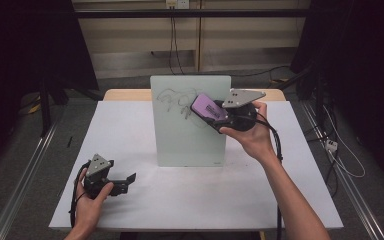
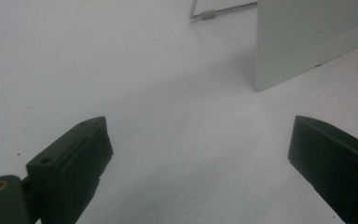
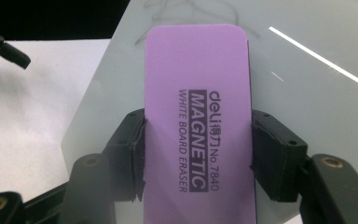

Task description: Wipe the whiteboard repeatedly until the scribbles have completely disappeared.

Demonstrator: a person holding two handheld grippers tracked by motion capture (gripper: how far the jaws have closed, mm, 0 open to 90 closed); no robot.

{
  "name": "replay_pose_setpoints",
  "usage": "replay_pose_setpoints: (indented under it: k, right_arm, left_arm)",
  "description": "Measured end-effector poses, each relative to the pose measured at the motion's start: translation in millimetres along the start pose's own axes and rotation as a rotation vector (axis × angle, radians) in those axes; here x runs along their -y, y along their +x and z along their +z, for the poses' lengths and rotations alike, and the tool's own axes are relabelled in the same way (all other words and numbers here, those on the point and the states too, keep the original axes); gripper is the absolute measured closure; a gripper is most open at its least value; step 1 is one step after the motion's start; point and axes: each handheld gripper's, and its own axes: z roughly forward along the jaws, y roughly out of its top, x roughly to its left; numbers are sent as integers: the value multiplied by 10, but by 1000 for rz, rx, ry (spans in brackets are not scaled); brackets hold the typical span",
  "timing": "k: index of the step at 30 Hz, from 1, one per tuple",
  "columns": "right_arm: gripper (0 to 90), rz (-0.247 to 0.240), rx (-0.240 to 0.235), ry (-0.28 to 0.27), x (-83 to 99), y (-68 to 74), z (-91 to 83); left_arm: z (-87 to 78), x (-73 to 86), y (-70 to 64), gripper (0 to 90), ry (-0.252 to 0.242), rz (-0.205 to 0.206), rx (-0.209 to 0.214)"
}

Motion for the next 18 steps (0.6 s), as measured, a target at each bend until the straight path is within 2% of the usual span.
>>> replay_pose_setpoints:
  k: [12,15,18]
  right_arm:
    - [419,7,66,-38,-291,-155,-79]
    - [419,10,77,-46,-301,-157,-80]
    - [419,13,67,-39,-271,-129,-60]
  left_arm:
    - [-2,-2,-2,55,-2,2,3]
    - [-6,-1,-2,55,-4,-1,3]
    - [-5,1,-1,55,-5,-1,5]
